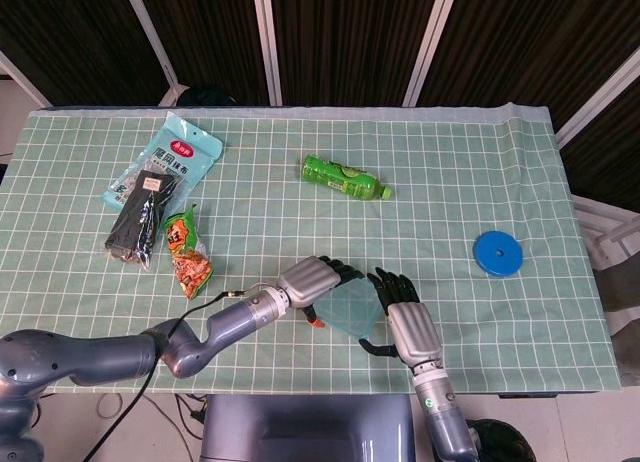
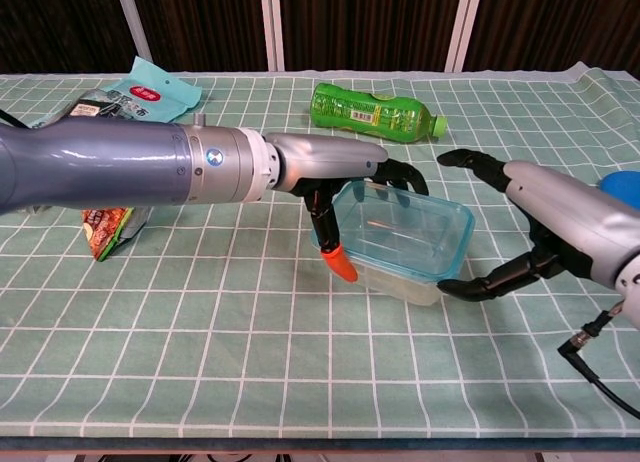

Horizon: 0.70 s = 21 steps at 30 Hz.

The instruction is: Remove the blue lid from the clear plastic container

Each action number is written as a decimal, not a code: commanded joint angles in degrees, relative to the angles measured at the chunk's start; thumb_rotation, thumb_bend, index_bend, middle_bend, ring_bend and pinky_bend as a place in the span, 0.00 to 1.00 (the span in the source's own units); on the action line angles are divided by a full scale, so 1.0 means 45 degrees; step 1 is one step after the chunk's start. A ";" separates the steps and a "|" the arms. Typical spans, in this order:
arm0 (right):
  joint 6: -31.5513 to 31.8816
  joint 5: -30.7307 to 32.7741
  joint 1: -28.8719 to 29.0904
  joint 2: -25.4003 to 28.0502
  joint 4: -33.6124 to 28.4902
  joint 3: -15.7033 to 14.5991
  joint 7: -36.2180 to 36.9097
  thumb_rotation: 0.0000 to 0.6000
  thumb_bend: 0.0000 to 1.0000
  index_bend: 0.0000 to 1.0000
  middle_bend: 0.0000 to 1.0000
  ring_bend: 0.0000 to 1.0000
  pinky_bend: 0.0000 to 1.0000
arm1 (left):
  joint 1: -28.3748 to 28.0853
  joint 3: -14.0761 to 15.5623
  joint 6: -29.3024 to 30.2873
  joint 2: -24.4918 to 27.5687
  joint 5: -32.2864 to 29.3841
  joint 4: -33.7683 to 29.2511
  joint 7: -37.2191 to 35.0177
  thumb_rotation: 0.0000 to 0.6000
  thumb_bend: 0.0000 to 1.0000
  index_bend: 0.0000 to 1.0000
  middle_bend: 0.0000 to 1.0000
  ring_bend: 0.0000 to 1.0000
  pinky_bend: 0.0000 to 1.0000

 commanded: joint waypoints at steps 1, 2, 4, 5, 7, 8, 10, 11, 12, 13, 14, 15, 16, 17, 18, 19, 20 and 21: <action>0.0037 0.0035 -0.0017 -0.0119 -0.0015 0.0099 0.0384 1.00 0.29 0.00 0.00 0.00 0.00 | -0.0022 -0.0007 -0.0008 -0.0041 -0.0039 0.0012 -0.0014 1.00 0.11 0.32 0.29 0.29 0.41; 0.0059 -0.0015 -0.0018 -0.0161 0.0022 0.0131 0.0576 1.00 0.29 0.00 0.00 0.00 0.00 | -0.0032 -0.0012 -0.0014 -0.0056 -0.0051 0.0015 -0.0024 1.00 0.11 0.32 0.29 0.29 0.41; 0.0113 -0.0229 -0.0007 -0.0227 0.0189 0.0149 0.0940 1.00 0.29 0.00 0.00 0.00 0.00 | -0.0055 -0.0019 -0.0023 -0.0078 -0.0047 0.0017 -0.0052 1.00 0.11 0.32 0.29 0.29 0.41; 0.0149 -0.0372 0.0001 -0.0256 0.0301 0.0145 0.1115 1.00 0.29 0.00 0.00 0.00 0.00 | -0.0069 -0.0021 -0.0036 -0.0082 -0.0039 0.0011 -0.0073 1.00 0.11 0.32 0.29 0.29 0.41; 0.0223 -0.0602 0.0004 -0.0319 0.0515 0.0129 0.1429 1.00 0.29 0.00 0.00 0.00 0.00 | -0.0099 -0.0017 -0.0094 -0.0075 -0.0038 0.0005 -0.0118 1.00 0.11 0.32 0.29 0.29 0.41; 0.0243 -0.0646 0.0003 -0.0338 0.0563 0.0129 0.1497 1.00 0.29 0.00 0.00 0.00 0.00 | -0.0107 -0.0016 -0.0114 -0.0072 -0.0042 0.0002 -0.0130 1.00 0.11 0.32 0.29 0.29 0.41; 0.0290 -0.0780 0.0007 -0.0403 0.0676 0.0135 0.1754 1.00 0.29 0.00 0.00 0.00 0.00 | -0.0139 -0.0008 -0.0188 -0.0060 -0.0048 -0.0005 -0.0165 1.00 0.11 0.32 0.28 0.29 0.41; 0.0304 -0.0830 0.0012 -0.0419 0.0725 0.0132 0.1817 1.00 0.29 0.00 0.00 0.00 0.00 | -0.0150 -0.0005 -0.0213 -0.0055 -0.0048 -0.0011 -0.0180 1.00 0.11 0.32 0.28 0.28 0.41; 0.0322 -0.0920 0.0024 -0.0438 0.0834 0.0119 0.1901 1.00 0.29 0.00 0.00 0.00 0.00 | -0.0166 -0.0009 -0.0252 -0.0047 -0.0056 -0.0026 -0.0219 1.00 0.11 0.32 0.27 0.28 0.41; 0.0331 -0.1000 0.0034 -0.0445 0.0950 0.0098 0.1976 1.00 0.29 0.00 0.00 0.00 0.00 | -0.0175 -0.0028 -0.0283 -0.0042 -0.0075 -0.0055 -0.0285 1.00 0.11 0.31 0.26 0.27 0.40; 0.0336 -0.1045 0.0039 -0.0443 0.1015 0.0087 0.2014 1.00 0.29 0.00 0.00 0.00 0.00 | -0.0178 -0.0035 -0.0297 -0.0037 -0.0083 -0.0068 -0.0318 1.00 0.11 0.30 0.25 0.26 0.39; 0.0354 -0.1178 0.0056 -0.0424 0.1181 0.0055 0.2084 1.00 0.29 0.00 0.00 0.00 0.00 | -0.0179 -0.0066 -0.0333 -0.0026 -0.0117 -0.0112 -0.0421 1.00 0.11 0.28 0.24 0.25 0.38; 0.0389 -0.1424 0.0082 -0.0391 0.1453 -0.0015 0.2221 1.00 0.29 0.00 0.00 0.00 0.00 | -0.0184 -0.0114 -0.0411 0.0004 -0.0184 -0.0177 -0.0591 1.00 0.11 0.27 0.23 0.24 0.37; 0.0420 -0.1594 0.0091 -0.0369 0.1645 -0.0071 0.2340 1.00 0.29 0.00 0.00 0.00 0.00 | -0.0189 -0.0152 -0.0464 0.0028 -0.0231 -0.0214 -0.0704 1.00 0.11 0.26 0.22 0.23 0.36; 0.0461 -0.1771 0.0092 -0.0349 0.1835 -0.0135 0.2510 1.00 0.29 0.00 0.00 0.00 0.00 | -0.0195 -0.0186 -0.0512 0.0049 -0.0275 -0.0244 -0.0803 1.00 0.11 0.25 0.22 0.22 0.35; 0.0513 -0.1960 0.0090 -0.0341 0.2001 -0.0196 0.2751 1.00 0.29 0.00 0.00 0.00 0.00 | -0.0200 -0.0211 -0.0547 0.0070 -0.0303 -0.0264 -0.0882 1.00 0.11 0.25 0.22 0.21 0.34; 0.0592 -0.2193 0.0094 -0.0341 0.2179 -0.0255 0.3029 1.00 0.29 0.00 0.00 0.00 0.00 | -0.0204 -0.0230 -0.0561 0.0088 -0.0314 -0.0277 -0.0935 1.00 0.11 0.24 0.21 0.21 0.34; 0.0699 -0.2491 0.0109 -0.0342 0.2414 -0.0326 0.3288 1.00 0.29 0.00 0.00 0.00 0.00 | -0.0209 -0.0236 -0.0569 0.0104 -0.0308 -0.0284 -0.0970 1.00 0.11 0.24 0.21 0.21 0.34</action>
